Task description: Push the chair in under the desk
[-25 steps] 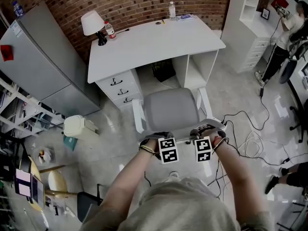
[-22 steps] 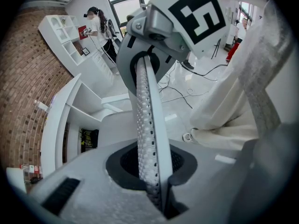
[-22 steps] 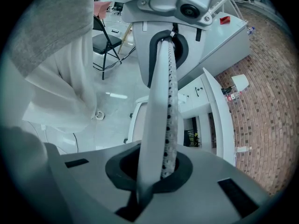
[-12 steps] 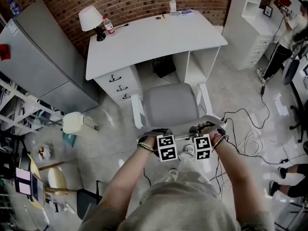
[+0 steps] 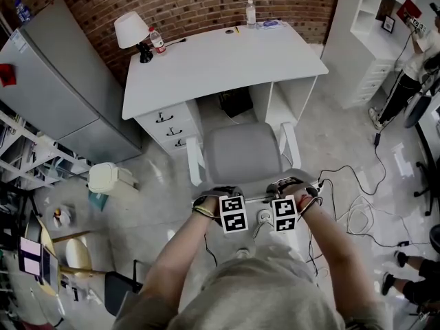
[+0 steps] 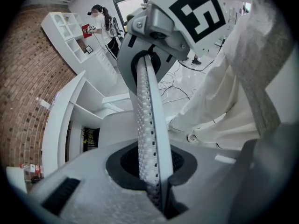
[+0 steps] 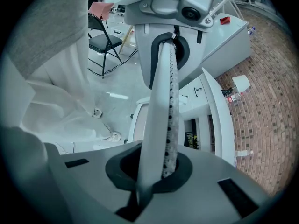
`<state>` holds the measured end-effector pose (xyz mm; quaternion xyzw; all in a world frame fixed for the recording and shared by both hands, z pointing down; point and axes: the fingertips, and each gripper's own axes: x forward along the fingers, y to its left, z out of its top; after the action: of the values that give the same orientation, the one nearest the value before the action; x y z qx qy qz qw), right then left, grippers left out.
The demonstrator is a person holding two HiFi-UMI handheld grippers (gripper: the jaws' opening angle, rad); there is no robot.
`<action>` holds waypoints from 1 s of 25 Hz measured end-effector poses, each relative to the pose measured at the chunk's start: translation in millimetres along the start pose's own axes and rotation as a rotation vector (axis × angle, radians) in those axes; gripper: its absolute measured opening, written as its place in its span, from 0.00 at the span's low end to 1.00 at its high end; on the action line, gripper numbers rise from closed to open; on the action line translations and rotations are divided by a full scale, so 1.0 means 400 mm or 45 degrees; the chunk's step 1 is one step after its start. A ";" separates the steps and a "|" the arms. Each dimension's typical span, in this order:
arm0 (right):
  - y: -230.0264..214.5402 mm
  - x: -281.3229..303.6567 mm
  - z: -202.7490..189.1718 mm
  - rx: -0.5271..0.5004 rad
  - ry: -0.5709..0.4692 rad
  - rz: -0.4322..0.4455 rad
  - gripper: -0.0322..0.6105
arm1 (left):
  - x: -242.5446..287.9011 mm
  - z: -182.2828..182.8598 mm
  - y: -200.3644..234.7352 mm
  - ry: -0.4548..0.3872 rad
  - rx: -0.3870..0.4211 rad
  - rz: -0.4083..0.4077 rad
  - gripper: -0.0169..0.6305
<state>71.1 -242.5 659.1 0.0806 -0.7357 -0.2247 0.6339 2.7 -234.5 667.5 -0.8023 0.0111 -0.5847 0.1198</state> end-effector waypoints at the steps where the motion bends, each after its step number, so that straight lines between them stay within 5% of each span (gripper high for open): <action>1: -0.008 0.003 -0.006 -0.001 -0.002 0.000 0.07 | 0.002 0.002 0.010 0.001 -0.002 0.004 0.10; 25: -0.170 0.078 -0.092 -0.063 -0.034 0.015 0.07 | 0.049 0.006 0.195 0.024 -0.066 0.037 0.10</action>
<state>89.6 -323.6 661.0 0.0578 -0.7388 -0.2401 0.6271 20.6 -312.9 669.0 -0.7993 0.0389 -0.5900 0.1074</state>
